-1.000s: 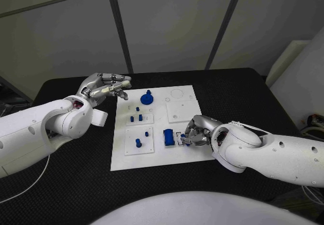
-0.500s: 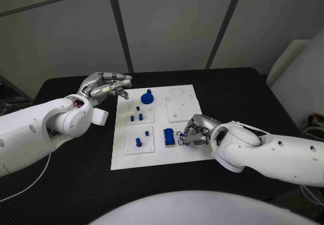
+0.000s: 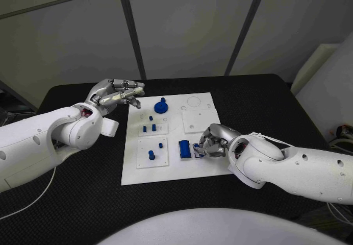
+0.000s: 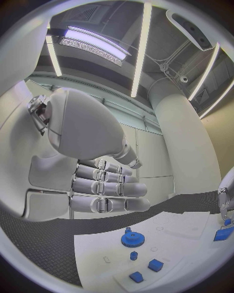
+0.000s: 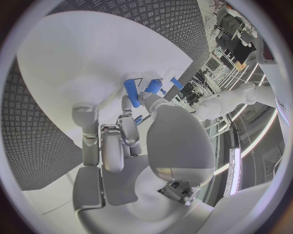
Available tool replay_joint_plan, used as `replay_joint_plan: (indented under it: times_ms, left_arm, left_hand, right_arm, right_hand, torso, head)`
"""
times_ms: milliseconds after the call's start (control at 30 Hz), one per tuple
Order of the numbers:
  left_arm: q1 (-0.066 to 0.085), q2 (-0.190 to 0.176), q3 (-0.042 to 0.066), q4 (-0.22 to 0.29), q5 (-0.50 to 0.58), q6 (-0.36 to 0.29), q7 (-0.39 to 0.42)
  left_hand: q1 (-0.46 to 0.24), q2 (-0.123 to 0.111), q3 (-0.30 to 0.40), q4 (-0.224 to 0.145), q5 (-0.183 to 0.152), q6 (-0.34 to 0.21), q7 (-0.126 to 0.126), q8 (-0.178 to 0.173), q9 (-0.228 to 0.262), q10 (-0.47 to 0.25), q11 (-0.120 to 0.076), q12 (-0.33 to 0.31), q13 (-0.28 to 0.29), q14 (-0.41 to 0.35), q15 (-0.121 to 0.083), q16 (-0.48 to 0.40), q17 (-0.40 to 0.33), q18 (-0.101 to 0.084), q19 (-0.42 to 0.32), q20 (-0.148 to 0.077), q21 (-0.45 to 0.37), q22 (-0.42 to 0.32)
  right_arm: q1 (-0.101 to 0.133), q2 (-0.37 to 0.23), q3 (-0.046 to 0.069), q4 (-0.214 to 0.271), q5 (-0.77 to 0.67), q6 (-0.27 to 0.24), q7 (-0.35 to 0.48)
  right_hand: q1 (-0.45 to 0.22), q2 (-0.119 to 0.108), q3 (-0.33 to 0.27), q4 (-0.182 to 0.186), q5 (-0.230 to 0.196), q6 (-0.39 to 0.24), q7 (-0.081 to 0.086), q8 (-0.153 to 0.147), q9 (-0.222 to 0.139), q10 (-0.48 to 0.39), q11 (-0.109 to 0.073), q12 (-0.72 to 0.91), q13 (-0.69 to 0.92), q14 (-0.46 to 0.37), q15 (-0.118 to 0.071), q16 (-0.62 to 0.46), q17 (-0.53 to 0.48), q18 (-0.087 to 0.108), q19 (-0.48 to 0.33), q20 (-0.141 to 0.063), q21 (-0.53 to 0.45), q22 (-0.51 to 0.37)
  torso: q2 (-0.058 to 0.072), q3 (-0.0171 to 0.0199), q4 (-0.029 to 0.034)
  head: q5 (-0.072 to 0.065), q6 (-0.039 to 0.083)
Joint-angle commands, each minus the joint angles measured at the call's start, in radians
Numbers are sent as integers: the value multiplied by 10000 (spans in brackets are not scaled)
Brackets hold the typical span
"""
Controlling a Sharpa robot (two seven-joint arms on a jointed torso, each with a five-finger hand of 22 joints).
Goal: Assemble the parts on the task board
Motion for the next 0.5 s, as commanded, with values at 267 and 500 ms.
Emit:
replay_joint_plan:
  times_ms: [267,500]
  left_arm:
    - [17,5,6,14,18,175,-30]
    - [18,1,6,20,18,210,-60]
  left_hand:
    - [66,-35,58,-15,45,-48,36,10,-17,-50,-6,59,-9,-43,15,-59,-9,-47,8,-14,-18,8]
    - [66,-35,58,-15,45,-48,36,10,-17,-50,-6,59,-9,-43,15,-59,-9,-47,8,-14,-18,8]
  right_arm:
    - [14,77,4,-159,-243,291,3]
    - [17,141,5,-219,-366,571,-73]
  right_hand:
    - [-823,-73,-593,526,295,17,-74,151,383,337,-283,35,253,855,-46,13,1980,-118,61,32,0,-32]
    - [-988,-65,-990,660,428,63,-105,243,462,336,-303,43,260,852,-62,2,1967,-115,65,23,-17,-38]
  torso:
    - [3,-7,6]
    - [2,-6,3]
  head:
    - [21,-17]
    - [33,-48]
